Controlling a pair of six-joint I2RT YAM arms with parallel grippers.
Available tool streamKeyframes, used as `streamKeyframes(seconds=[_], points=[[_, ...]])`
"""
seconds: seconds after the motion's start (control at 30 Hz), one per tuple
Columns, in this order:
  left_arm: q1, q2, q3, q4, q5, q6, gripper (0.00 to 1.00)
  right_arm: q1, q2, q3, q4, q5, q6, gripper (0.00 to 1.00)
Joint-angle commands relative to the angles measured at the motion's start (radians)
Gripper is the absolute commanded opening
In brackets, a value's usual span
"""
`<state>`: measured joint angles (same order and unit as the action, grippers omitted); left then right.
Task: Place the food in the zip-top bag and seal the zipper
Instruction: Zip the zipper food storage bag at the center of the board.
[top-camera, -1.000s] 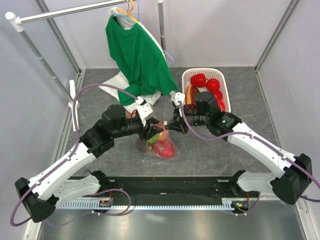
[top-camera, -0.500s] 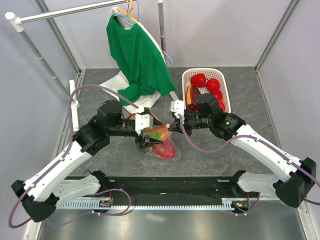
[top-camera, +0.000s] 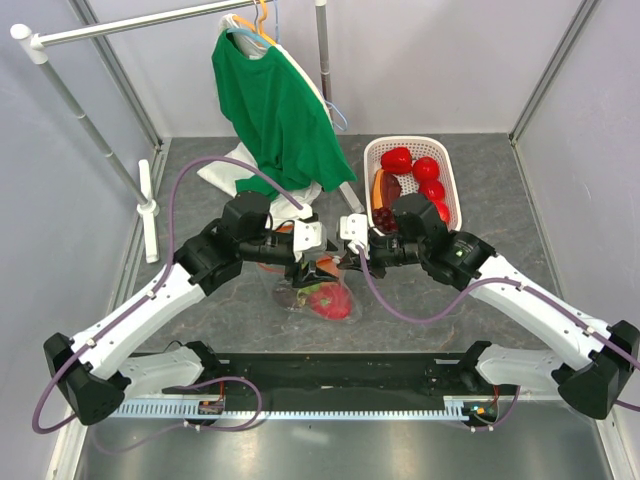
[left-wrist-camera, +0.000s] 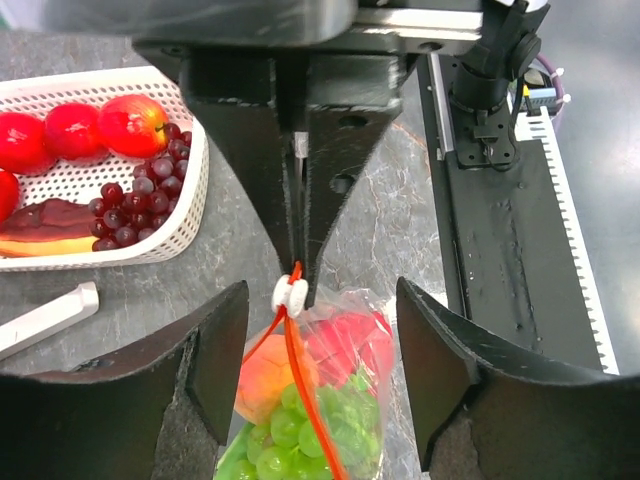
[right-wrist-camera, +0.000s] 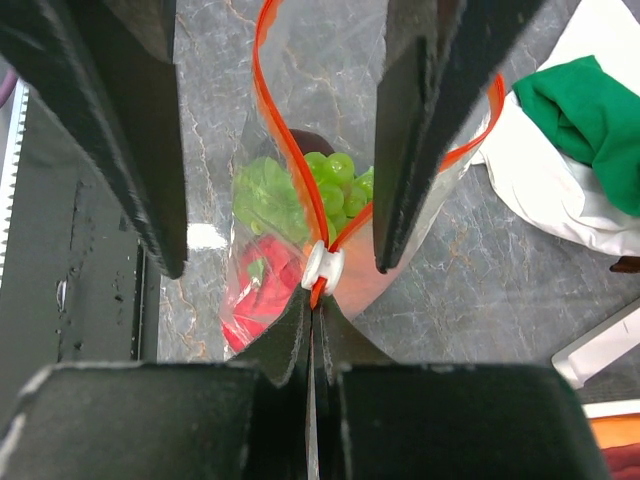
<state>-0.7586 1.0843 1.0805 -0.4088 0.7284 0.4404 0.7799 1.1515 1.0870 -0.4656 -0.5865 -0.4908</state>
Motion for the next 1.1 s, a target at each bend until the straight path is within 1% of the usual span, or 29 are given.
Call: streamKeyframes(seconds=[0.0,0.17,0.3,0.47,0.5,0.57,0.6,0.67,0.7,0.77,0.87,1.07], points=[[0.001,0.017,0.029,0.041,0.011,0.047,0.66,0.012,-0.045,0.028,0.044,-0.007,-0.034,0.00],[0.001,0.043,0.039,0.039,-0.003,0.049,0.62,0.021,-0.049,0.031,0.044,-0.004,-0.038,0.00],[0.001,0.042,0.041,0.039,0.008,0.049,0.52,0.025,-0.050,0.033,0.044,0.002,-0.037,0.00],[0.001,0.045,0.032,0.039,0.014,0.054,0.45,0.028,-0.049,0.033,0.044,0.002,-0.037,0.00],[0.001,0.045,0.030,0.039,0.014,0.055,0.41,0.028,-0.050,0.033,0.045,0.002,-0.032,0.00],[0.001,0.040,0.024,0.038,0.011,0.067,0.37,0.028,-0.055,0.033,0.044,0.004,-0.031,0.00],[0.001,0.040,0.022,0.036,0.012,0.073,0.32,0.027,-0.056,0.031,0.042,0.005,-0.029,0.00],[0.002,0.040,0.019,0.025,0.000,0.093,0.27,0.028,-0.061,0.030,0.039,0.005,-0.028,0.00],[0.001,0.043,0.019,0.019,-0.015,0.099,0.20,0.028,-0.062,0.030,0.036,0.004,-0.032,0.00],[0.002,0.043,0.013,-0.013,-0.015,0.124,0.12,0.028,-0.068,0.024,0.035,0.004,-0.035,0.00],[0.002,0.029,-0.007,-0.041,-0.017,0.161,0.08,0.028,-0.078,0.021,0.033,0.010,-0.032,0.00],[0.025,0.003,-0.021,-0.102,-0.050,0.201,0.08,0.028,-0.093,0.005,0.028,0.014,-0.040,0.00]])
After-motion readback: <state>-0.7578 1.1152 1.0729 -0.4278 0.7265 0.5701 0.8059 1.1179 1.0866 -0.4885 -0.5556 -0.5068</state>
